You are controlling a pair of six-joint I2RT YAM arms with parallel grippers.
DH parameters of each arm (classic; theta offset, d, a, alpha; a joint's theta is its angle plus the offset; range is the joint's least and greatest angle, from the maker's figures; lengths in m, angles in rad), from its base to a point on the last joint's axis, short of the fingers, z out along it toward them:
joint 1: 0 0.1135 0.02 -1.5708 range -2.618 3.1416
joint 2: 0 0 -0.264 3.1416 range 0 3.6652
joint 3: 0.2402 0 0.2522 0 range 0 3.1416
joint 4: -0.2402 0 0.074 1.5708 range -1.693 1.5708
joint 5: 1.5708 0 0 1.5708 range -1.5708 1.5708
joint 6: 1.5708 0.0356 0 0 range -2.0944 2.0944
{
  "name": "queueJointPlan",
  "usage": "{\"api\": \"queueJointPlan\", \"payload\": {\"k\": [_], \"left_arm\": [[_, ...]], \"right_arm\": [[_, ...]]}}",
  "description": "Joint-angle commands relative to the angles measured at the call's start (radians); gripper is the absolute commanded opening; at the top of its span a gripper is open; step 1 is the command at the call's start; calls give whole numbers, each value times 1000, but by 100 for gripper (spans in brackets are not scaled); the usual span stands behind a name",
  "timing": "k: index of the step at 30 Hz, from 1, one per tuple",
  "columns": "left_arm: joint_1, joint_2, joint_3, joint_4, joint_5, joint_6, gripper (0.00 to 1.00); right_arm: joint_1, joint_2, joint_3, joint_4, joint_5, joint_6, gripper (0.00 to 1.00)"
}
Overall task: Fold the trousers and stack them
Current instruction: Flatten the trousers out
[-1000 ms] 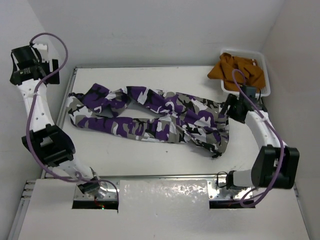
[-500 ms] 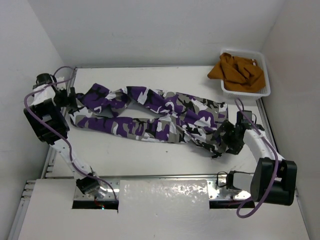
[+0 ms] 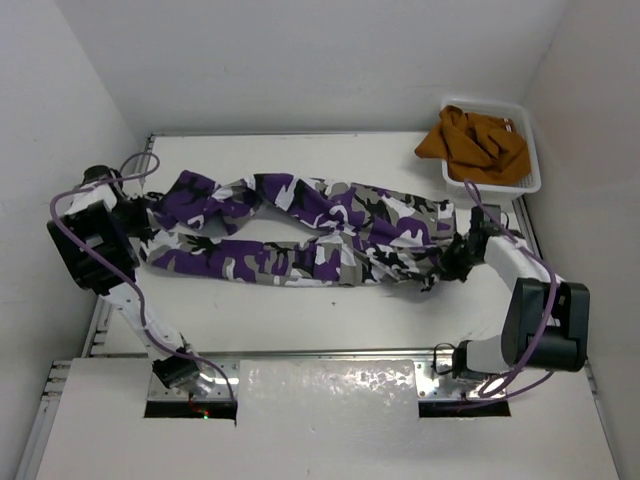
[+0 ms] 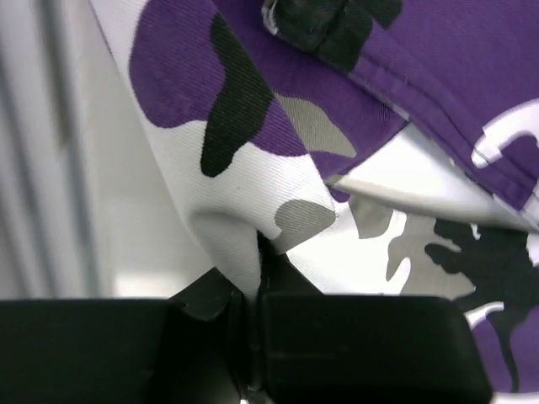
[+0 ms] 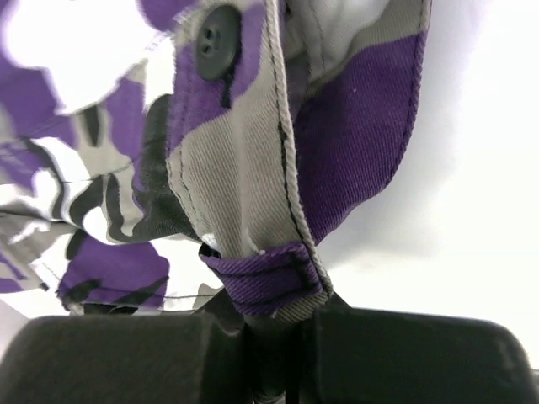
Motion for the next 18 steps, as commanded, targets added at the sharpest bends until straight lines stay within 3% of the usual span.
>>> {"api": "queueJointPlan", "payload": {"k": [1,5,8,9,12,16,18], "left_arm": [[73,-153,92,-35,-148,56,0],[76,-262,229,-131,-409,244,0],[14,-316,266,-239,-444,321,15],[-11,-321,239,-263,-435,326,28],[-92,-301,162,-287,-313,296,34],[-53,-207,231,-353,-177,153,34],[-11,-198,255,-373,-190,153,48]], "right_arm": [[-20,25,159,-41,97,-85,0],[-19,63,288,-123,123,-154,0],[-14,70,313,-135,126,-188,0],[-14,71,314,-130,126,-198,0],[-14,100,353,-127,127,-226,0],[-25,149,454,-187,201,-272,0],[-60,165,478,-190,203,-280,0]]}}
